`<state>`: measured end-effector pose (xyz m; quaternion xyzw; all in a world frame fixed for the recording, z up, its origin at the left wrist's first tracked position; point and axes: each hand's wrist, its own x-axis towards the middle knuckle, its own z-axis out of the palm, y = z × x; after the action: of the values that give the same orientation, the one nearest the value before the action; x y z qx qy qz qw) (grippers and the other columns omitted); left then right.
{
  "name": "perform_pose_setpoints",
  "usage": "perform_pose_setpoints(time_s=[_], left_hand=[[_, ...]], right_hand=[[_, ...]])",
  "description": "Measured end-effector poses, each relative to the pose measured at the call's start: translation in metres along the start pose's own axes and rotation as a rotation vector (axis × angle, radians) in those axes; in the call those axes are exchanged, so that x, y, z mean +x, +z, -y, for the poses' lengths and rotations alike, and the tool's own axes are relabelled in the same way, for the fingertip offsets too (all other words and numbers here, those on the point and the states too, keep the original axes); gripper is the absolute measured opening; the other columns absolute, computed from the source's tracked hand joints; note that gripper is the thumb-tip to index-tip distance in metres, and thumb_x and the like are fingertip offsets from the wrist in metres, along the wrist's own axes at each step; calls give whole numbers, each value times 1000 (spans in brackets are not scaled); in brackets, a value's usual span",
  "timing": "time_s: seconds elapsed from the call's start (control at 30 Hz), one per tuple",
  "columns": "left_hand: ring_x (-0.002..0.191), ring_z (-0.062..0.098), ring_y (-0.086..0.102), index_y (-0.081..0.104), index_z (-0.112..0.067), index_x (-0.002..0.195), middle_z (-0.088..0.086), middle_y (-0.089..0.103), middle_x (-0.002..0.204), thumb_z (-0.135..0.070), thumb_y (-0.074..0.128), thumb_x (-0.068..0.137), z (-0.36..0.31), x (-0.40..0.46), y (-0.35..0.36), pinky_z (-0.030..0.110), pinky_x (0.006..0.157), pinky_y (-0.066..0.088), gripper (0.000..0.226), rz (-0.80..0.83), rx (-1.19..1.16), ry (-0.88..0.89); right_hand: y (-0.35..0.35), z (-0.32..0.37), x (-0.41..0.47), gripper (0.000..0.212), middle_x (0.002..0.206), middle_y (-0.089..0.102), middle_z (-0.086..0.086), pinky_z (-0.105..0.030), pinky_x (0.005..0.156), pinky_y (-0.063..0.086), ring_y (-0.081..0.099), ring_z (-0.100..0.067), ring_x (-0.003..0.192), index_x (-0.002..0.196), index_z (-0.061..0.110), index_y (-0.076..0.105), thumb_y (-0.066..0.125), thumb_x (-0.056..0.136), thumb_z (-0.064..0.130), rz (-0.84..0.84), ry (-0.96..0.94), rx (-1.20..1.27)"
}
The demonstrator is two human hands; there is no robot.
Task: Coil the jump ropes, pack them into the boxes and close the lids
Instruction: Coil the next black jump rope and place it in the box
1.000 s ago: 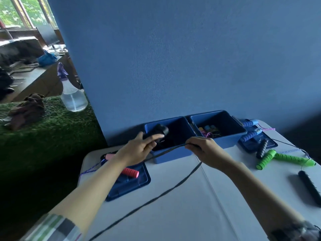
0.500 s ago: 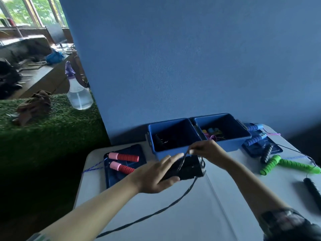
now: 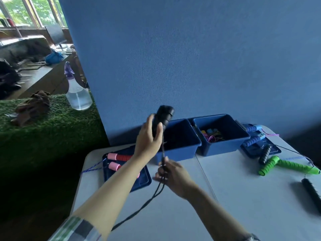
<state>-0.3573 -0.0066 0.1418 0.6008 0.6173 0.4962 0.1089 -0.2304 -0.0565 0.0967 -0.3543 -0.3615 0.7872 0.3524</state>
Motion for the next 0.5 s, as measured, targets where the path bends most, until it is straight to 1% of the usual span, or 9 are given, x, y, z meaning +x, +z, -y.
perform_pose_setpoints(time_s=[0.07,0.13,0.17,0.23,0.3,0.33,0.4,0.47,0.5], left_hand=[[103,34,58,41,-15,138,20,56,123,-45,37,96,-2,16,-2,30,77,40,52,-67,50,-127],[98,38,59,39,-19,140,20,54,119,-42,40,98,3,23,-8,35,74,43,47,-55,179,-163],[93,39,60,38,-21,140,19,54,116,-42,41,98,8,22,-10,38,72,46,47,-36,274,-128],[86,40,62,39,-21,141,18,53,110,-42,41,98,15,16,-14,39,66,48,48,-4,403,-76],[79,39,63,41,-19,140,18,54,106,-42,42,98,21,9,-15,35,59,45,48,40,481,-51],[73,38,64,43,-19,140,18,55,103,-43,41,98,26,4,-15,34,56,46,49,71,525,-10],[61,36,63,49,-17,136,18,58,96,-46,38,94,38,-6,-16,35,47,48,52,146,615,112],[55,35,63,54,-19,133,16,60,90,-48,36,89,52,-18,-15,36,43,49,56,225,660,218],[54,34,63,54,-21,133,13,60,88,-48,36,88,57,-26,-14,37,42,49,56,269,667,268]], right_hand=[[11,-9,-8,31,60,32,1,-24,52,37,33,-13,51,86,7,49,38,100,31,13,13,-9],[16,-4,-16,33,60,26,2,-22,47,28,24,-11,50,87,6,53,39,100,33,-21,-22,-44],[14,3,-19,34,60,26,1,-23,47,29,25,-12,49,88,6,56,40,100,33,-45,-48,-133],[6,16,-22,29,58,34,2,-27,48,38,39,-14,43,91,6,60,43,100,28,-84,-122,-483],[-1,25,-27,21,58,44,4,-29,52,44,53,-17,42,89,11,62,45,98,21,-76,-162,-803],[-5,29,-29,20,59,45,4,-28,52,44,54,-14,42,87,14,62,46,97,21,-75,-173,-917],[-14,39,-32,18,58,47,7,-27,55,40,45,-5,43,83,19,64,50,95,21,-111,-246,-1162],[-25,56,-33,17,56,51,9,-26,58,39,44,-3,48,82,22,68,54,92,24,-139,-364,-1410],[-29,65,-34,17,55,51,11,-23,56,38,45,-2,49,81,23,68,55,91,26,-134,-400,-1483]])
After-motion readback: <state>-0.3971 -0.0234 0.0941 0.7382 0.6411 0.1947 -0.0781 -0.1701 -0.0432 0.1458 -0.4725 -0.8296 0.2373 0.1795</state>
